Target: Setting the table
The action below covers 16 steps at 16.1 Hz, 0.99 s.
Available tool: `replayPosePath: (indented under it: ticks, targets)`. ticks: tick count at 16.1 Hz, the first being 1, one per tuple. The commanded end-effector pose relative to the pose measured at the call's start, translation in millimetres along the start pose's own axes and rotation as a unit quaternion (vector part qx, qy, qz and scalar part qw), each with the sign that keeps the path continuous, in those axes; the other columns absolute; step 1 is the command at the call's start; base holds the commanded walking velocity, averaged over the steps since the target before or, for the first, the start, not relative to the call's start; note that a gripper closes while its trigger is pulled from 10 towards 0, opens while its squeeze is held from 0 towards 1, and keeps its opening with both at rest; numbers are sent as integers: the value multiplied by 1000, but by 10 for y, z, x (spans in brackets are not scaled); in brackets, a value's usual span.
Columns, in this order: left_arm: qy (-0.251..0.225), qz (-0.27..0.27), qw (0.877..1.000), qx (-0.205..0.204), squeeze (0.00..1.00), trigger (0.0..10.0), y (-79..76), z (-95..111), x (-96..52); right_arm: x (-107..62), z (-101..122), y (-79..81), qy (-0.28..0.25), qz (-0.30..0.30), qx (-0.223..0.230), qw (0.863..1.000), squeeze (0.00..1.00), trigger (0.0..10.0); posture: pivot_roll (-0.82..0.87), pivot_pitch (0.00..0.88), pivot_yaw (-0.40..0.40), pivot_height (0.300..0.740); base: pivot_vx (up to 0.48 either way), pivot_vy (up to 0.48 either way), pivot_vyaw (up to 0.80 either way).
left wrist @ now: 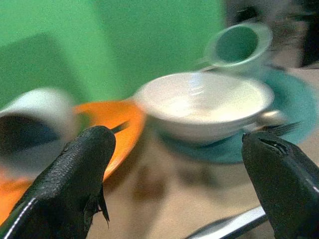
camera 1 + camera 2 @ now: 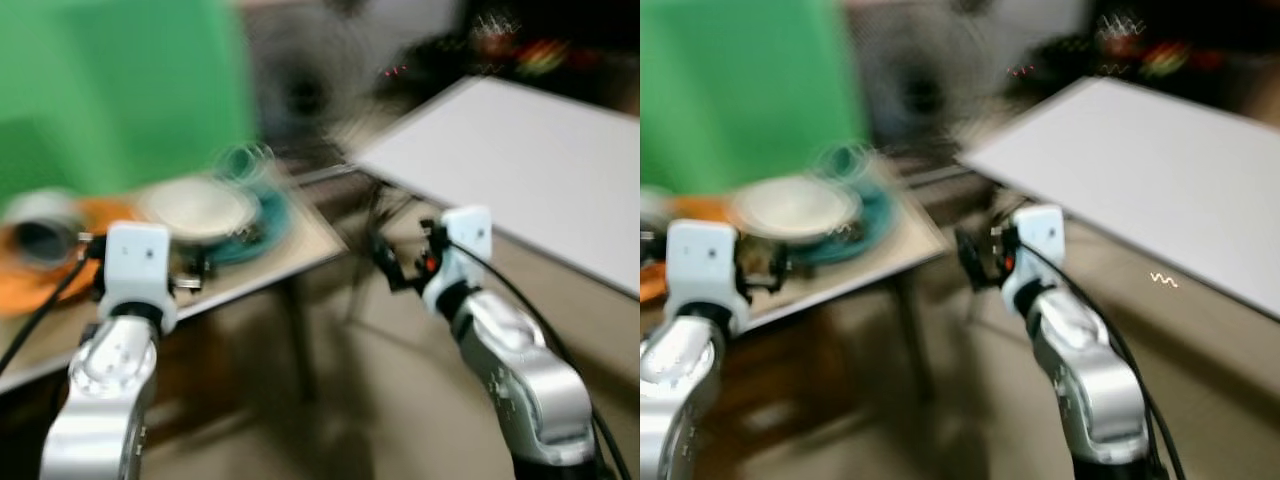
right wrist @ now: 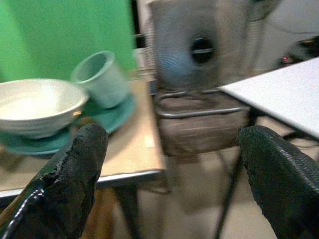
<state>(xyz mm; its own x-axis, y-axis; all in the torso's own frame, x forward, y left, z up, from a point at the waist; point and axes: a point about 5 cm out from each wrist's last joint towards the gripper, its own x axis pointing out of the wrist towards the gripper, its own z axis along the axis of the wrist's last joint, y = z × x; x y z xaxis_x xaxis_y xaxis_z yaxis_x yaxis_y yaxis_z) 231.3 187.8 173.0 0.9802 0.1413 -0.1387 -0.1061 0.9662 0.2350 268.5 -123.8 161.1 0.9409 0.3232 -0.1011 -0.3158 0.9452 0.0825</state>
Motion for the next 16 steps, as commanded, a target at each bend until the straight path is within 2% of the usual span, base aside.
replayPosePath:
  ticks: [1,2,8,12,16]
  targets:
    - [-14,-1,1000,0,0,10000,-16,51,-12,-13,-17,-49,2,-11,18,1000,0,10000,-1,0,41,740,0,0,0]
    - [-16,-2,1000,-1,0,10000,-26,58,-7,-14,-13,-67,1,-16,29,999,0,10000,-2,0,40,740,0,0,0]
    - [-26,-12,1000,-8,0,10000,-42,88,29,18,21,-76,-6,-18,21,1000,0,10000,-6,0,38,740,0,0,0]
    - [-52,-30,998,-6,0,10000,-88,177,17,39,43,-83,-12,-16,20,1000,0,10000,12,0,31,740,270,0,0]
    - [-55,-28,998,-14,0,10000,-47,192,1,88,58,-59,-17,-12,18,1000,0,10000,18,0,38,740,297,0,0]
